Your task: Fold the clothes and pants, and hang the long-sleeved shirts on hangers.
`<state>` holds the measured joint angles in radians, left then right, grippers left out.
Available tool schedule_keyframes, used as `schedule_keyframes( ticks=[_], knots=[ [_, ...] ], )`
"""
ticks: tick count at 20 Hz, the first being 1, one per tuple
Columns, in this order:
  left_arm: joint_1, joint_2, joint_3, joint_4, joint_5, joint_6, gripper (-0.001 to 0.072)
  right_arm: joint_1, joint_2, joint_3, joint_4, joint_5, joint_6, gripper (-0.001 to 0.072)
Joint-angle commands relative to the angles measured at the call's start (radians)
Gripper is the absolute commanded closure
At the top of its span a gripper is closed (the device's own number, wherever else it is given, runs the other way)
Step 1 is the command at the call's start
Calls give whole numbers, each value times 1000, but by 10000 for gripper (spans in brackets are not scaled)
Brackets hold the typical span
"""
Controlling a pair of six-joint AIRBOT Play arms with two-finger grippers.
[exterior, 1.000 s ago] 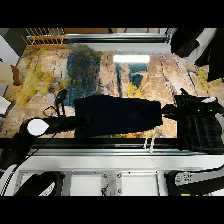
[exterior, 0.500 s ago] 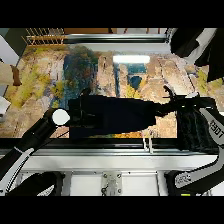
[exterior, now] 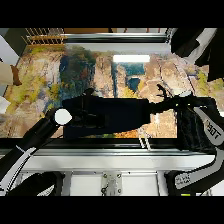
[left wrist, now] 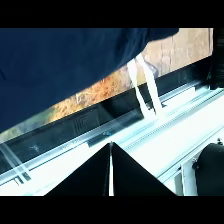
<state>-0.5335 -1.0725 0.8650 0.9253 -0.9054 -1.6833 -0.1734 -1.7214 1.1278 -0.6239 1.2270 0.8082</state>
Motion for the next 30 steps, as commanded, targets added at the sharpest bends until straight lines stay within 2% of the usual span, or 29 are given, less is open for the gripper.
schedule_keyframes(
  ticks=[1,4,8,11,13,21,25,28,30],
  knots=[
    [-1,-1,1,0,0,4,702,-63,102,51,-28,-43,86,701],
    [-1,-1,1,0,0,8,702,-224,255,100,-100,-156,276,701],
    [-1,-1,1,0,0,11,702,-510,449,100,-149,-267,481,701],
    [-1,-1,1,0,1,12,702,-684,534,100,-291,-262,650,701],
    [-1,-1,1,0,0,23,702,-747,558,100,-393,-209,727,701],
    [-1,-1,1,0,-11,56,702,-777,560,92,-455,52,792,701],
    [-1,-1,1,0,-10,64,702,-774,560,92,-576,172,820,700],
    [-1,-1,1,0,-11,72,702,-774,560,90,-705,205,841,699],
    [-1,-1,1,0,-11,72,702,-774,560,79,-729,219,842,699]
  ],
)
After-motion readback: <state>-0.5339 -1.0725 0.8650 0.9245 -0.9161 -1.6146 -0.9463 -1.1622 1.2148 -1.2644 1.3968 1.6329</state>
